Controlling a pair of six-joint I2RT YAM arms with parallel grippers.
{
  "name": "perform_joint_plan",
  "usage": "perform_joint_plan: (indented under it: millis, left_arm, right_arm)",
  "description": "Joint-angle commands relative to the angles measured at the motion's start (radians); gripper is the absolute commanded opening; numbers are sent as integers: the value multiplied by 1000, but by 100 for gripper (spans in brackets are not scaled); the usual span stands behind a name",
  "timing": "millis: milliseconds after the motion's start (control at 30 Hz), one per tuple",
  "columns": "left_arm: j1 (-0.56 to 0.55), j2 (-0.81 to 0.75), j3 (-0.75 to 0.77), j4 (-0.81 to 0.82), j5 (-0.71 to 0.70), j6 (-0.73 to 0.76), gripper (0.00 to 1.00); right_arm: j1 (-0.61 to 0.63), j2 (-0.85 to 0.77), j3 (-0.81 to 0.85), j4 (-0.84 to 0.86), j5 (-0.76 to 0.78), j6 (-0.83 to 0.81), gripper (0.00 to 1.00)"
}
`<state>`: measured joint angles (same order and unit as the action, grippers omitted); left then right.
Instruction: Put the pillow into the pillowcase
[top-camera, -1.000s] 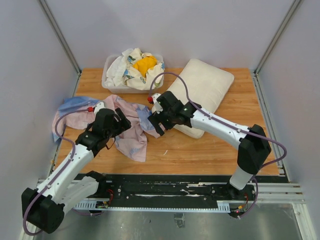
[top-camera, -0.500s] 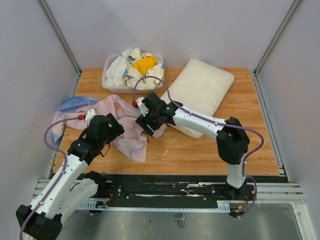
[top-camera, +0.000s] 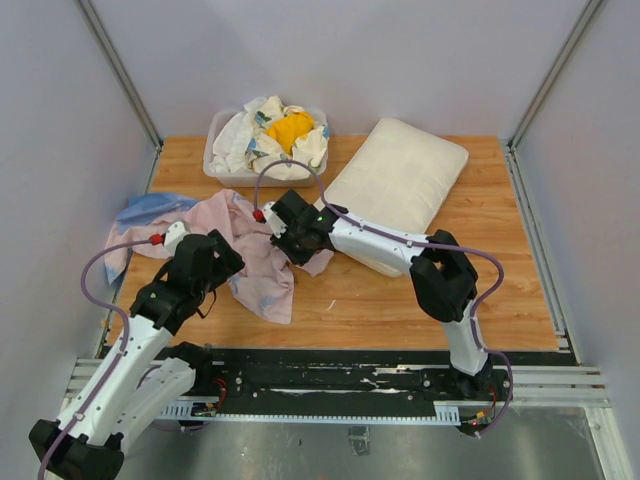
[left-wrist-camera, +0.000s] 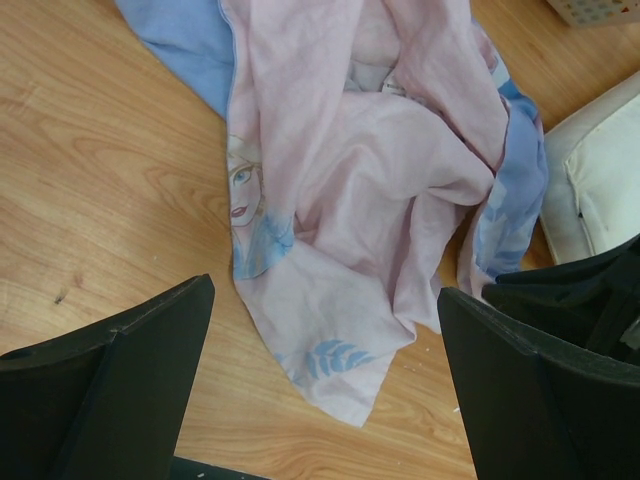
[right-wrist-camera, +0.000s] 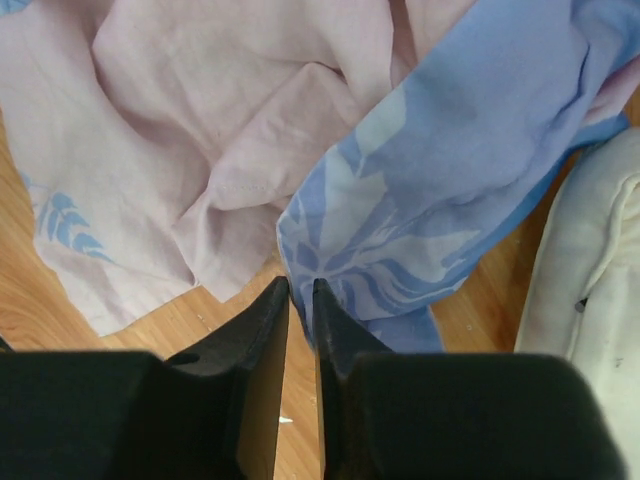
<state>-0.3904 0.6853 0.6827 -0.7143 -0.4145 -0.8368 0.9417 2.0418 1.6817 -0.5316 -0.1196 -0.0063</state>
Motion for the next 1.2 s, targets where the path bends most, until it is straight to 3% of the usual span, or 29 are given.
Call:
perform_joint_plan:
  millis: [0, 233, 700, 1000, 1167]
  left_arm:
    - [-8, -4, 31, -11, -25, -10, 99]
    - [-7, 2, 26, -4, -19, -11, 99]
    - [-8, 28, 21, 29, 23, -1, 99]
    - [-8, 80, 66, 40, 24, 24, 99]
    - [-5, 151, 131, 78, -13, 62, 99]
  right_arm:
    - [6, 16, 62, -34, 56, -17, 5]
    - [-21, 26, 132, -59, 138, -19, 1]
    - [-149, 98, 439, 5, 664, -47, 1]
    - [-234, 269, 633, 57, 718, -90, 1]
    - [-254, 273, 599, 49, 688, -49, 4]
